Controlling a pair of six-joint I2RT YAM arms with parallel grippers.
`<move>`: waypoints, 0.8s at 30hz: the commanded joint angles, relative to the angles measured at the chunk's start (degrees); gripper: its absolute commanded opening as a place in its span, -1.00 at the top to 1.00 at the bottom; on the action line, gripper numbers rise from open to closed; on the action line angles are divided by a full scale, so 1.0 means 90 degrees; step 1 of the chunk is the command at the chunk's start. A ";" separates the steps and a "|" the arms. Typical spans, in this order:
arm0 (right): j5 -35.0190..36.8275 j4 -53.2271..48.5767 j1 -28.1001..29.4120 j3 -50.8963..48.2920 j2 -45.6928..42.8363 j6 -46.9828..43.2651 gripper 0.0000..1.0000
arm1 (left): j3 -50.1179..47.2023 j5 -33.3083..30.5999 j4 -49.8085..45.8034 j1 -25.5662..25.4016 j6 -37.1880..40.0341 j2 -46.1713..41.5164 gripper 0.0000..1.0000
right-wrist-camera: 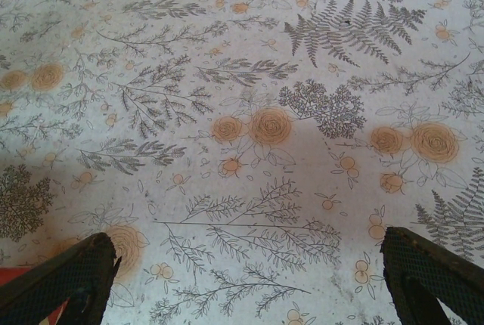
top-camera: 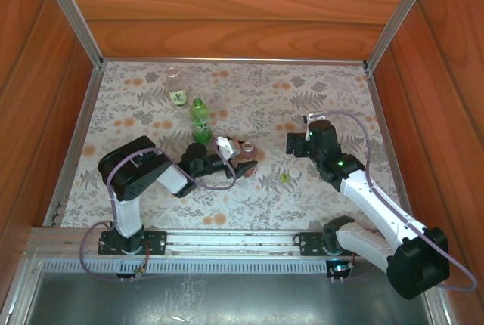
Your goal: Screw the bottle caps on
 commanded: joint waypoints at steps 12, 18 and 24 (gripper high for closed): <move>-0.0480 -0.0395 -0.0032 -0.0389 -0.0822 0.1035 -0.99 | -0.0122 0.0567 0.0136 -0.0041 0.0127 -0.0094 -0.31; -0.1755 -0.1692 -0.0032 -0.0126 -0.0616 0.0981 -1.00 | -0.0365 0.0925 0.0126 0.0201 0.0211 -0.0289 -0.31; -0.1686 -0.2592 0.0558 -0.0110 -0.0473 0.1252 -0.83 | -0.0564 0.1094 0.0065 0.0274 0.0360 -0.0335 -0.31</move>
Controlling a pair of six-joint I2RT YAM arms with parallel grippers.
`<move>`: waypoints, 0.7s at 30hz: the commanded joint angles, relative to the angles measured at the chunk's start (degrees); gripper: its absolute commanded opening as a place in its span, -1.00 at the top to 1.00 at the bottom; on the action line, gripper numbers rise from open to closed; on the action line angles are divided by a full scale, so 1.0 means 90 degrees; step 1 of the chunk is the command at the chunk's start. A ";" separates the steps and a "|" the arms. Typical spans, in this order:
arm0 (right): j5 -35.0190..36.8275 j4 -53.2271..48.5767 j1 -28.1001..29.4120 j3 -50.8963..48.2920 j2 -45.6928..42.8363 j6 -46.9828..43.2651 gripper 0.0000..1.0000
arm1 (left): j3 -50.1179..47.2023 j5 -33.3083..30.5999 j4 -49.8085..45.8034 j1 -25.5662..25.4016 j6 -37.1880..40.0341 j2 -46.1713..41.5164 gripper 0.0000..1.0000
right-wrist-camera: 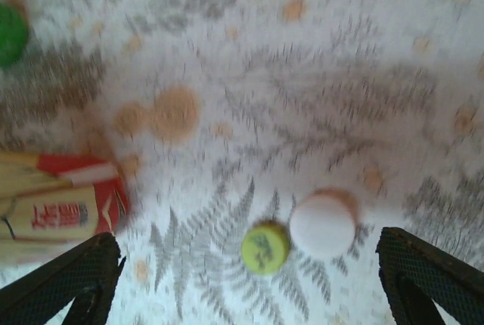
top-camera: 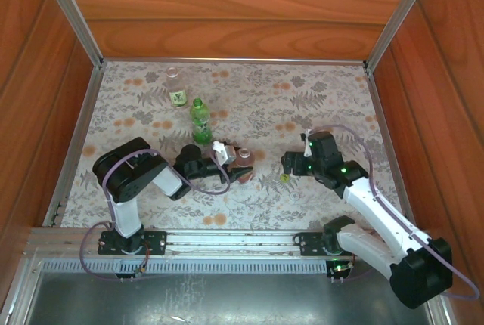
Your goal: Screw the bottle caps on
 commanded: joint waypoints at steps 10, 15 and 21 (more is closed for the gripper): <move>0.1399 -0.2117 0.1621 0.0039 0.0447 0.1750 -0.26 | -0.0124 0.0382 -0.0157 0.0060 0.0167 -0.0005 -0.31; 0.1421 -0.2022 0.1700 -0.0011 0.0908 0.1931 -0.15 | -0.0145 0.0383 -0.0197 0.0055 0.0191 -0.0017 -0.31; 0.1219 -0.1679 0.1700 -0.0196 0.1235 0.2134 -0.04 | -0.0163 0.0353 -0.0234 0.0053 0.0207 -0.0039 -0.31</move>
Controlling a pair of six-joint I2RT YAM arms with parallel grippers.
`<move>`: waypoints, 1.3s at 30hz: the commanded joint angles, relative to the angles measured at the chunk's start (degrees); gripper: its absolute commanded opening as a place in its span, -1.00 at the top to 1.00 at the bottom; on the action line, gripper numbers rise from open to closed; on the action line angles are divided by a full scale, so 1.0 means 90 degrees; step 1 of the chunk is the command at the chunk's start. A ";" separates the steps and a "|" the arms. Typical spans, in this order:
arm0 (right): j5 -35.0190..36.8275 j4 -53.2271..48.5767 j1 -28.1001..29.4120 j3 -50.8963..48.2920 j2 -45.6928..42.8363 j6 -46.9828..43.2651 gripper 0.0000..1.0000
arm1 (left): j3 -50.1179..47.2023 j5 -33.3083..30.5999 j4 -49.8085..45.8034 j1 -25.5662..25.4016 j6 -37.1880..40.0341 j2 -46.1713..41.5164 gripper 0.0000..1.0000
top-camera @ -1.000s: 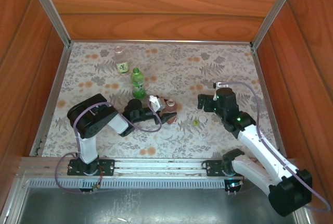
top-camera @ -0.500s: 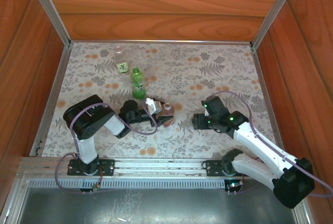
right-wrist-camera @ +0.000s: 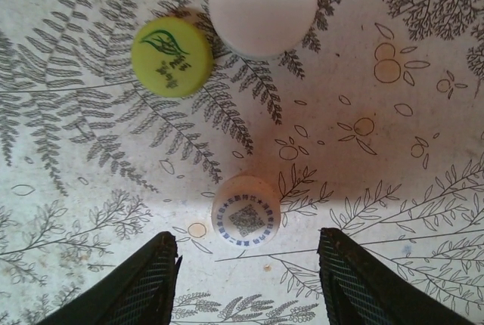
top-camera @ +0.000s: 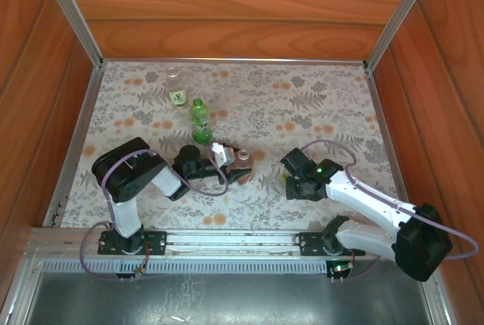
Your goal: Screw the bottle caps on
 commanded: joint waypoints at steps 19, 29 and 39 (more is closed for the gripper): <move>-0.0102 0.0849 0.0061 -0.0362 0.0874 0.0491 0.11 | -0.0117 0.0177 -0.0343 0.0023 0.0066 -0.0103 -0.31; -0.0168 0.0845 0.0057 -0.0310 0.0920 0.0391 0.33 | -0.0107 0.0182 -0.0355 0.0011 0.0071 -0.0113 -0.31; -0.0206 0.0324 0.0056 0.0248 0.0831 -0.0211 0.37 | -0.0118 0.0147 -0.0384 0.0012 0.0093 -0.0123 -0.31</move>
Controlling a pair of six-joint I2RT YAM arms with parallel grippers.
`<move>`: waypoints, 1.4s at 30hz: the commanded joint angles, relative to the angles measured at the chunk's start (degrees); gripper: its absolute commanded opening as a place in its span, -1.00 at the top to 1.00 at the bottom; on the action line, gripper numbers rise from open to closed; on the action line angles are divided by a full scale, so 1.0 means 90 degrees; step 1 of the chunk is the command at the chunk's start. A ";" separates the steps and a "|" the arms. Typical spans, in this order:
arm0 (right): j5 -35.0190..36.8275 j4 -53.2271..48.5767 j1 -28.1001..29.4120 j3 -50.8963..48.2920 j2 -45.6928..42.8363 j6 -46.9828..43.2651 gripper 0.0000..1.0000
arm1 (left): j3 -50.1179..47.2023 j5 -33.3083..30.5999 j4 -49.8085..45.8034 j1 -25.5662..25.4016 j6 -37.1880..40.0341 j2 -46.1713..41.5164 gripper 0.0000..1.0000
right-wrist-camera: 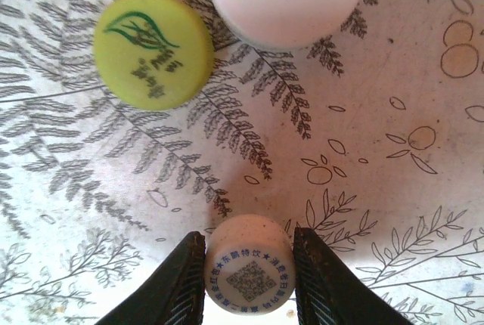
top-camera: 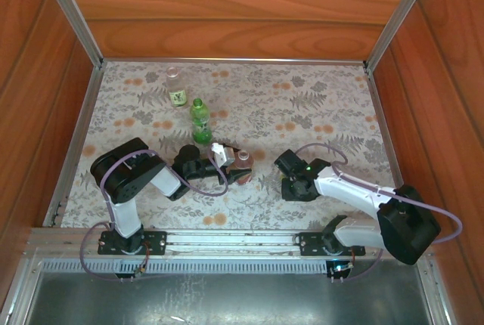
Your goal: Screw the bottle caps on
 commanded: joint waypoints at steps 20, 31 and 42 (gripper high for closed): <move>-0.0206 -0.2486 0.0705 0.4598 0.1042 -0.1945 0.35 | -0.0078 0.0137 -0.0303 -0.0002 0.0157 0.0037 -0.31; -0.1170 -0.2287 0.0883 0.5928 0.1728 -0.2594 0.35 | -0.0058 0.0113 -0.0329 -0.0005 0.0195 0.0106 -0.31; -0.1371 -0.2168 0.0884 0.5896 0.2023 -0.2754 0.35 | -0.0057 0.0143 -0.0372 0.0005 0.0239 0.0131 -0.30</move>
